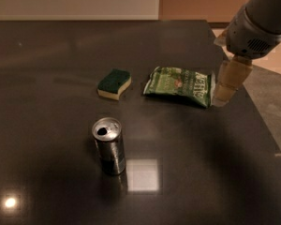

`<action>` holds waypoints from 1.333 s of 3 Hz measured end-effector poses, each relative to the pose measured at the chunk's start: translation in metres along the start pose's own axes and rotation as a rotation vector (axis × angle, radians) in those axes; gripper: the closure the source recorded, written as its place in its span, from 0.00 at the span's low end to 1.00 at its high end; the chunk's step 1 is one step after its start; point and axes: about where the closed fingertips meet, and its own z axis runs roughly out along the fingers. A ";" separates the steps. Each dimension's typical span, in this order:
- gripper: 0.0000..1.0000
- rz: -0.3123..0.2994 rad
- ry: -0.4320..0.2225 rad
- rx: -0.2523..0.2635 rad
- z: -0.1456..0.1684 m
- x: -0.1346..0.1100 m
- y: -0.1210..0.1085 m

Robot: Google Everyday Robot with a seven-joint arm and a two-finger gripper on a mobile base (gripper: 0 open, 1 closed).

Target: Pick green jalapeno chip bag

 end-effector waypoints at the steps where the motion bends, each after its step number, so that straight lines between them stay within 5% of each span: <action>1: 0.00 0.002 -0.021 -0.012 0.033 -0.005 -0.019; 4: 0.00 0.054 -0.026 -0.057 0.114 0.002 -0.069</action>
Offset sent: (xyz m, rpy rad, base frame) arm 0.0897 0.0087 -0.0779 0.0628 0.0395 -0.0125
